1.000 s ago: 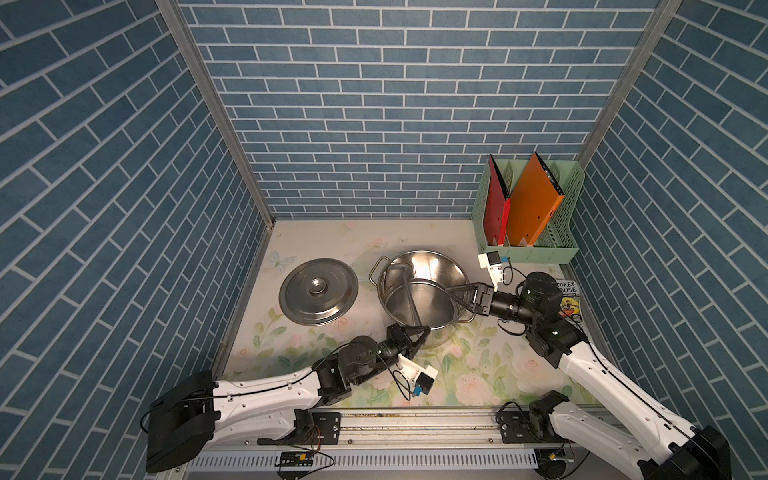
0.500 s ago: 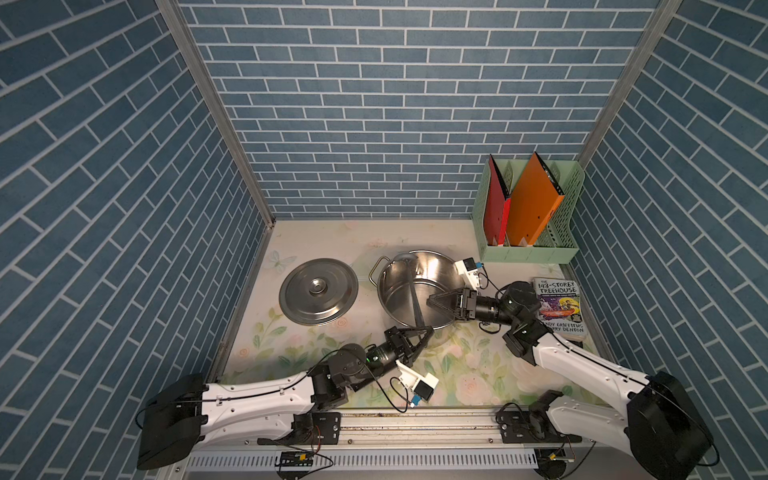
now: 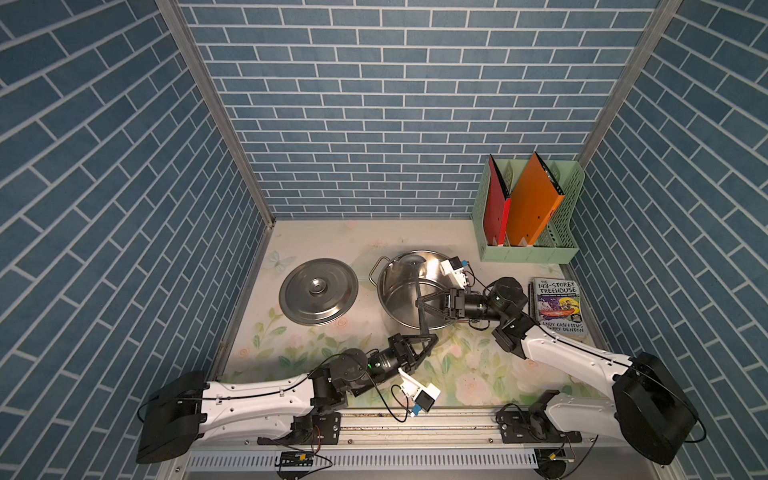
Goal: Stir the soup with a spoon
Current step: Place the spoon at the center of the board.
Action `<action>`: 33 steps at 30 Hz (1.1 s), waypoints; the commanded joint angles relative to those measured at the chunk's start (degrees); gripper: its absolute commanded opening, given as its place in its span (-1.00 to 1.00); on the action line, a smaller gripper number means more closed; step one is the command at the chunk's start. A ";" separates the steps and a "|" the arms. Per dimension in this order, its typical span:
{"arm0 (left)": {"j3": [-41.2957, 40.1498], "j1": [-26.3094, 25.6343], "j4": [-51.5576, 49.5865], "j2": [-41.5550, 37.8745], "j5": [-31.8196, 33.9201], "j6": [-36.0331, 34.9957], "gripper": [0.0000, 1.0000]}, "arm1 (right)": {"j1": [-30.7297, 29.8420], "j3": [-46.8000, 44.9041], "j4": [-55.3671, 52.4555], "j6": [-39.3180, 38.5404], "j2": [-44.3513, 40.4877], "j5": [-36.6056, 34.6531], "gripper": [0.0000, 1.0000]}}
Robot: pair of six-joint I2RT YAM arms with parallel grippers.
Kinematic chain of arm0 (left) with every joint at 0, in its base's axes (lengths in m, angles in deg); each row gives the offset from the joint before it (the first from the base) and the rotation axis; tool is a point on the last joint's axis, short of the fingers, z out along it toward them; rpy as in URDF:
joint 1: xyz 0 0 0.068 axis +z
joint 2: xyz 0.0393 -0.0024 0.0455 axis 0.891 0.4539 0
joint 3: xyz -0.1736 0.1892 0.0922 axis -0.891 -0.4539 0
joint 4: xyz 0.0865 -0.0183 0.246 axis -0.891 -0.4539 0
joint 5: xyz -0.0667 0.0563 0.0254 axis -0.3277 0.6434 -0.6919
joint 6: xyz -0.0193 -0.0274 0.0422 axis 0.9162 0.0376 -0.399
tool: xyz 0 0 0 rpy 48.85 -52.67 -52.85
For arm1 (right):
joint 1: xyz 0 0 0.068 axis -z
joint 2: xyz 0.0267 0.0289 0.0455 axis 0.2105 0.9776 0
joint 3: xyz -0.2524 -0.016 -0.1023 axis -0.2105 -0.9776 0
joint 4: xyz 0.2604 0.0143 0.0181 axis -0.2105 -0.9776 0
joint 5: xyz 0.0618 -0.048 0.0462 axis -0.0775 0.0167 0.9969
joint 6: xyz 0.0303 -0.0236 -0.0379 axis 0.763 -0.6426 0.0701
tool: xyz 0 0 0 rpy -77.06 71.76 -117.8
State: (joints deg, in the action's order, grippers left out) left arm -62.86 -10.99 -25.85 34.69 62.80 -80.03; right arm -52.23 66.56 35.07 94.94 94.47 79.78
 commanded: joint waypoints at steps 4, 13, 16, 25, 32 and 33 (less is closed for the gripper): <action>1.09 -0.71 0.76 -0.74 0.33 -0.84 -1.00 | -1.38 1.92 0.31 -2.06 0.06 -1.22 -0.32; 0.51 -0.85 2.02 -0.94 1.25 1.95 -0.75 | -1.68 2.48 -6.82 -7.60 -2.77 -3.59 -1.00; -0.51 -0.82 5.12 -1.71 1.60 6.41 -0.33 | -0.81 5.11 -16.11 -14.48 -5.70 -5.56 -1.00; 5.92 -0.86 -3.86 -5.31 5.54 36.67 1.00 | 13.67 16.76 -46.35 -34.27 -15.42 -4.68 -1.00; 18.04 1.64 -17.23 -3.26 22.67 69.80 1.00 | 33.85 14.23 -61.35 -46.47 -20.82 1.30 -1.00; 19.22 3.17 -19.52 -2.91 23.51 73.85 1.00 | 36.70 12.86 -61.91 -47.08 -21.59 2.39 -1.00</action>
State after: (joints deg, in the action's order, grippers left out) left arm -46.21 -10.31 -37.26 30.87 77.57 -26.13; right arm -20.78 82.07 -18.26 56.37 74.47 77.81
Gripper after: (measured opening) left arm 0.997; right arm 0.050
